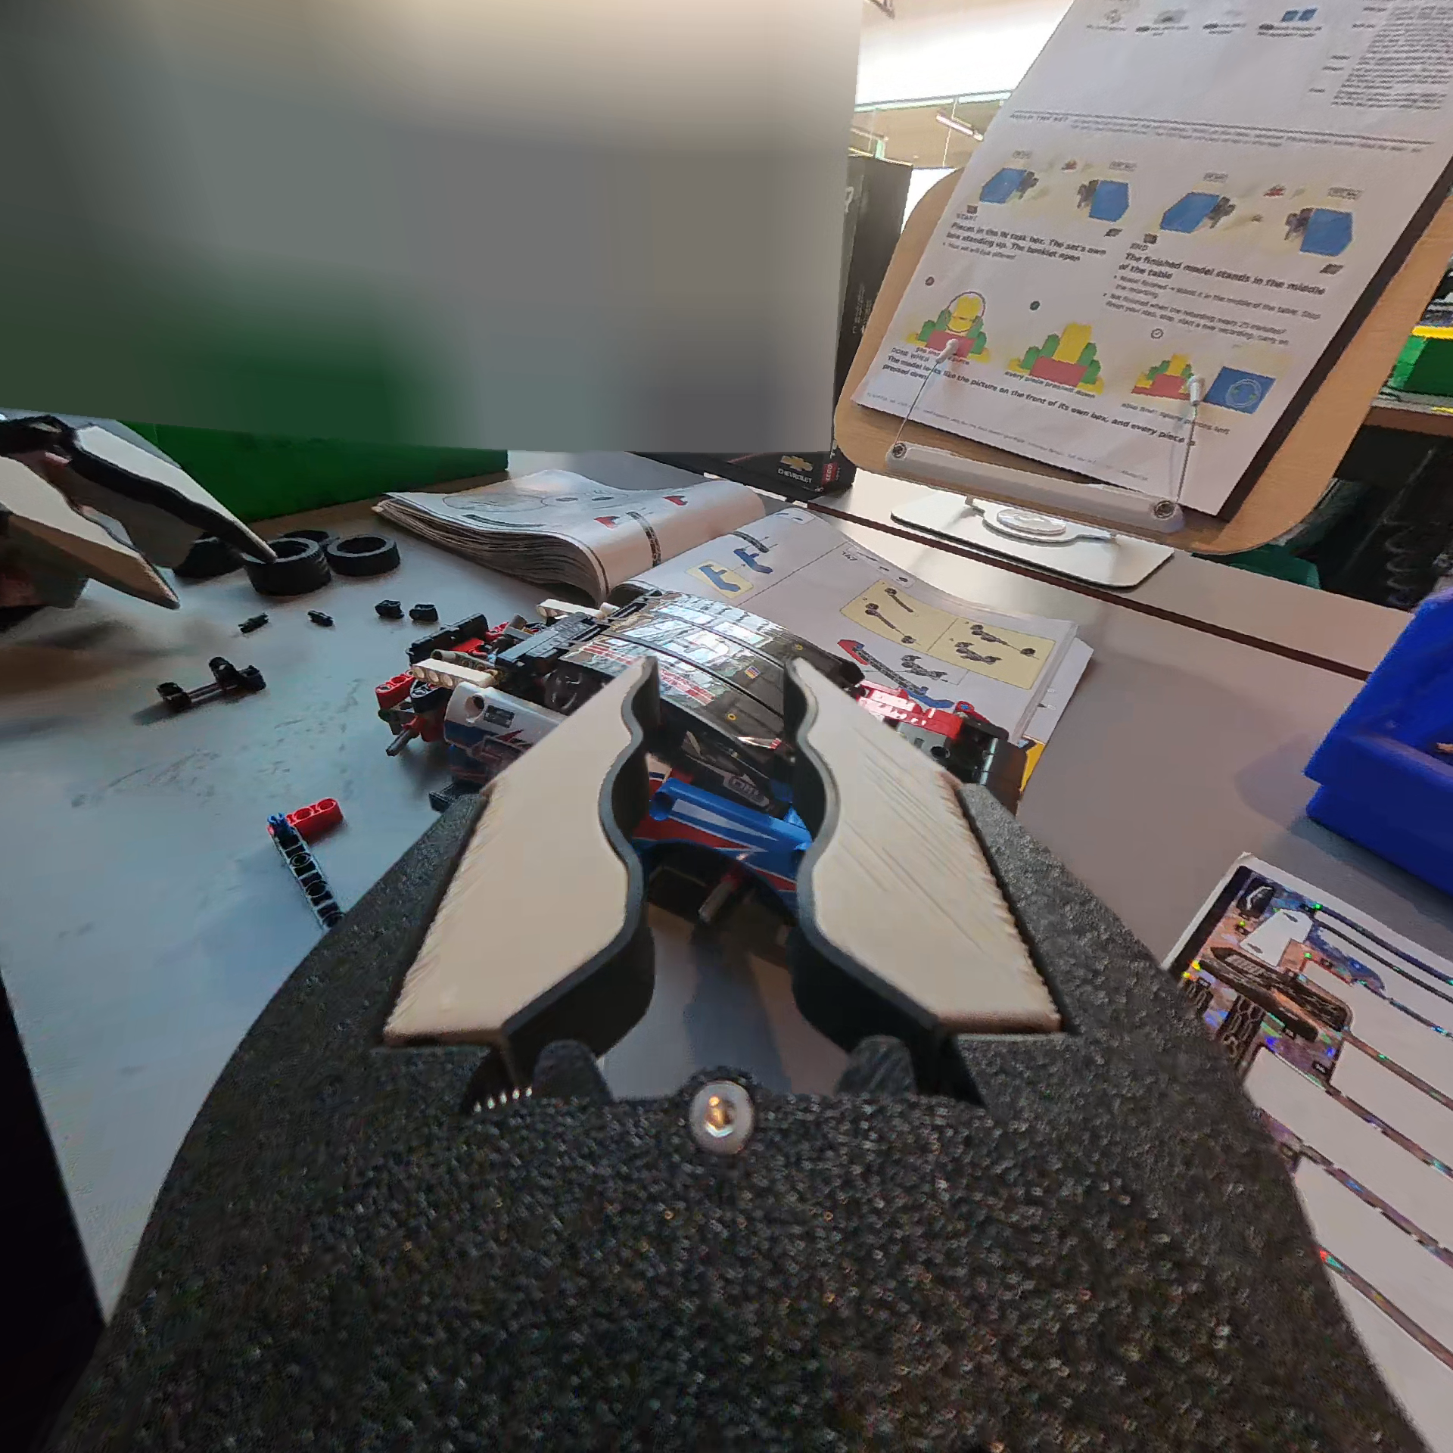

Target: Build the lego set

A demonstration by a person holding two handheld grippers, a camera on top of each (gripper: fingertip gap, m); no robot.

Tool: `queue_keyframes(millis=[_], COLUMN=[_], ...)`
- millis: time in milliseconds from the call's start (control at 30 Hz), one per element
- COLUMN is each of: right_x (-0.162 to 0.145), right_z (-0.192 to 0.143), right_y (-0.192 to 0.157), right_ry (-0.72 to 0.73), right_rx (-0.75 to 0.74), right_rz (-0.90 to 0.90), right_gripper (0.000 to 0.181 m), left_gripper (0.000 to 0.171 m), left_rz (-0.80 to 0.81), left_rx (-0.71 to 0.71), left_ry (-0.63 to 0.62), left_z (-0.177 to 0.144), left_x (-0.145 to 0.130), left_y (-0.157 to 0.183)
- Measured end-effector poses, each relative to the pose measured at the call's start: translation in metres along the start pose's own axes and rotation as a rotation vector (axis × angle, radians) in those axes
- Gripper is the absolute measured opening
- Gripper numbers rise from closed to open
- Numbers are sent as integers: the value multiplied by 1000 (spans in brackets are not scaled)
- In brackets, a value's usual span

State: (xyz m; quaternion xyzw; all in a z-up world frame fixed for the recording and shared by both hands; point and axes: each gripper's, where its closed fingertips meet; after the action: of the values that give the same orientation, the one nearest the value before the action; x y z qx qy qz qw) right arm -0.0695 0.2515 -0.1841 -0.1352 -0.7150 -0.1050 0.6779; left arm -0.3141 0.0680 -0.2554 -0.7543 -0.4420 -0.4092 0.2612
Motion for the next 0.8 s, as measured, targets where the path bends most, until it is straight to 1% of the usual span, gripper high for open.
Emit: queue_keyframes(millis=[167,333,800], right_x=[-1,3,7], right_z=[0,-3,-5], right_y=[9,12,2], right_ry=[-8,13,41], right_rx=[-61,-85,-38], right_rz=[-23,-32,-51], right_gripper=[30,30,27], left_gripper=[57,57,55], left_rz=[-24,-32,-5], left_rx=[-21,-34,-3], left_ry=[-28,-39,-80], left_z=[3,4,7], left_x=[-4,-5,-10], left_y=[0,1,0])
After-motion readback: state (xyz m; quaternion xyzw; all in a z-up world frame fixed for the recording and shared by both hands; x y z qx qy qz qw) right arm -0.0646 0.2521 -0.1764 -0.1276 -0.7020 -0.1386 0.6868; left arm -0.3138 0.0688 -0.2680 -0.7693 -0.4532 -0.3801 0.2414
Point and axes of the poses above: each gripper's, where its closed fingertips meet, z out along the fingers, x out of its top, y = z × x across the jaws, and after that the axes turned 5 degrees about z, right-handed
